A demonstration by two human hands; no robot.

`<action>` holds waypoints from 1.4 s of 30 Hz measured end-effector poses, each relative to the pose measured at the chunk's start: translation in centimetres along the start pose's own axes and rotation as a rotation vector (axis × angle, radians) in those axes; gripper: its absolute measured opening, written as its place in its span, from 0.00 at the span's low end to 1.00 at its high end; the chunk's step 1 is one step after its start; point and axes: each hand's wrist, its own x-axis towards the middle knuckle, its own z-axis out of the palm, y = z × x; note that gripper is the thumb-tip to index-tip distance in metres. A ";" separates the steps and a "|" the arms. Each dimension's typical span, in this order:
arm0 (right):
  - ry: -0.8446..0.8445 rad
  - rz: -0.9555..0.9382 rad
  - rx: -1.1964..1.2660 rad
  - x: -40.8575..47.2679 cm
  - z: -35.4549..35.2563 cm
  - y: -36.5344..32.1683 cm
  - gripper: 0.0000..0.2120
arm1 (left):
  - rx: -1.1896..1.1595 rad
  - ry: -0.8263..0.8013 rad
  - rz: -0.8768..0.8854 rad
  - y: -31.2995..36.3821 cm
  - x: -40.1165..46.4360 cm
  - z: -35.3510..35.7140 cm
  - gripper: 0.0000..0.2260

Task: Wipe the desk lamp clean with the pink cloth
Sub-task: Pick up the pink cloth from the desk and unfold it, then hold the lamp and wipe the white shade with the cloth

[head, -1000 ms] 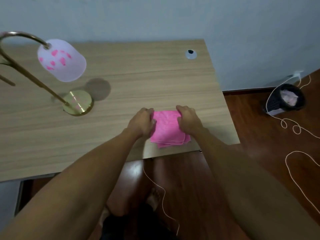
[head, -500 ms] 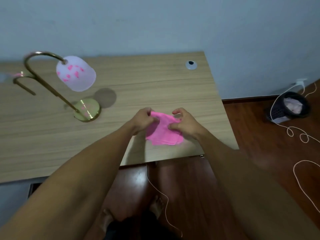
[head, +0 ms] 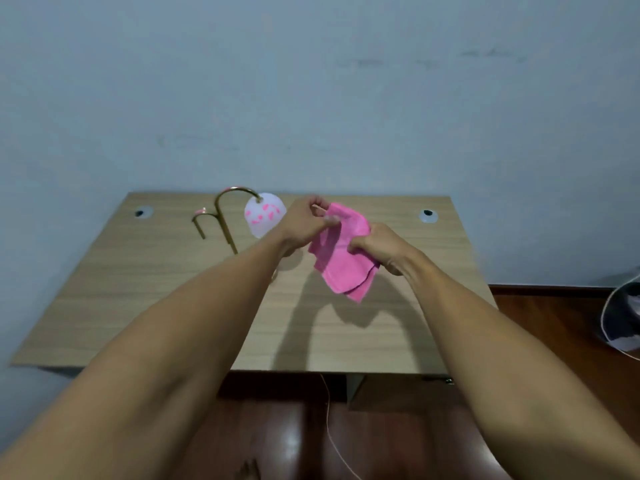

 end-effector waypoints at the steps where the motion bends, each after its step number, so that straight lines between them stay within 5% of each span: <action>1: 0.038 -0.013 0.018 0.2 0.5 -1.0 0.10 | -0.005 0.070 0.026 0.3 -0.2 -1.1 0.12; 7: 0.235 -0.024 0.117 1.6 3.7 -4.9 0.03 | 0.115 0.455 0.155 -0.3 -1.4 -9.8 0.07; 11: 0.310 -0.016 0.171 2.8 6.6 -6.6 0.05 | 0.273 0.557 0.156 -2.7 -1.5 -15.7 0.10; 18: 0.450 -0.126 0.246 4.2 13.6 -8.7 0.12 | 0.627 0.244 0.017 -7.2 0.1 -21.3 0.26; 22: 0.450 -0.146 0.173 5.4 18.2 -8.9 0.20 | 0.653 0.117 0.076 -8.4 1.4 -21.6 0.19; 26: 0.480 -0.276 -0.161 6.4 22.3 -7.0 0.31 | 0.667 0.081 0.178 -8.9 2.4 -21.5 0.10; 30: 0.564 -0.459 -0.417 6.6 23.4 -4.1 0.29 | 0.682 0.054 0.285 -9.6 2.8 -21.8 0.09; 35: 0.601 -0.496 -0.217 6.8 24.4 -3.8 0.27 | 0.679 0.050 0.344 -10.2 3.3 -22.1 0.08; 39: 0.652 -0.333 -0.006 7.3 24.9 -5.8 0.31 | 0.663 0.022 0.328 -10.2 3.4 -22.2 0.09; 42: 0.643 -0.351 -0.169 7.7 24.5 -6.5 0.30 | 0.661 0.025 0.320 -10.2 3.3 -22.1 0.09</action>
